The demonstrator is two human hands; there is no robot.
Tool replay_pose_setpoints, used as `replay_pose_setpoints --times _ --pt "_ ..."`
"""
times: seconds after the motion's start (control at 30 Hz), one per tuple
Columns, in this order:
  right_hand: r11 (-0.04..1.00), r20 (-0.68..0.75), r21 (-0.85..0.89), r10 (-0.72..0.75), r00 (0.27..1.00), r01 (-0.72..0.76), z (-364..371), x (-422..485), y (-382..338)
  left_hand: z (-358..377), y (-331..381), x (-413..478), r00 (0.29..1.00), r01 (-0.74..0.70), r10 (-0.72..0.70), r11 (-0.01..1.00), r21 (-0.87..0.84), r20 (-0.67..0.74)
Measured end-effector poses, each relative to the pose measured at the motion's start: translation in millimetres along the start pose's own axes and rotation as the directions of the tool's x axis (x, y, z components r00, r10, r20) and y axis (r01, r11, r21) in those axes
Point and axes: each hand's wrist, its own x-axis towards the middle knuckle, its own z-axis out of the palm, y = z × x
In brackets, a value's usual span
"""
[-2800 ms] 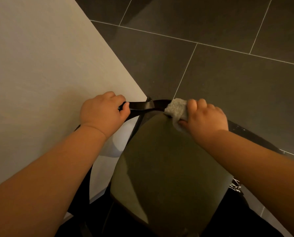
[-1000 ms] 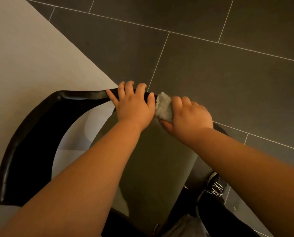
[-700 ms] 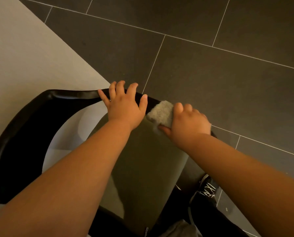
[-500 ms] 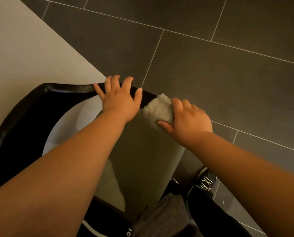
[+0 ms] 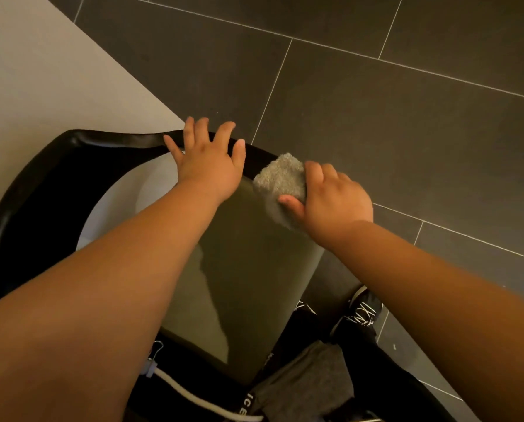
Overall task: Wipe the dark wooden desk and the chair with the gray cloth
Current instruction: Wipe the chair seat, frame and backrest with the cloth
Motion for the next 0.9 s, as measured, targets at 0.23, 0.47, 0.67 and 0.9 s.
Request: replay_pose_setpoints --times 0.23,0.47,0.67,0.9 --pt "0.966 0.047 0.207 0.147 0.988 -0.153 2.9 -24.1 29.6 19.1 30.5 -30.3 0.977 -0.201 0.195 0.977 -0.068 -0.089" --pt "0.988 0.149 0.149 0.022 0.989 -0.044 -12.4 57.7 -16.7 20.3 26.1 -27.3 0.973 -0.220 0.216 0.974 -0.047 -0.077" --pt "0.912 0.119 0.294 0.261 0.958 -0.285 -1.2 -47.5 35.3 20.7 26.2 -27.7 0.974 -0.217 0.212 0.975 -0.052 -0.081" --pt "0.973 0.086 0.113 0.191 0.978 -0.200 2.4 19.9 -0.4 20.8 27.8 -26.2 0.978 -0.202 0.198 0.978 -0.054 -0.071"
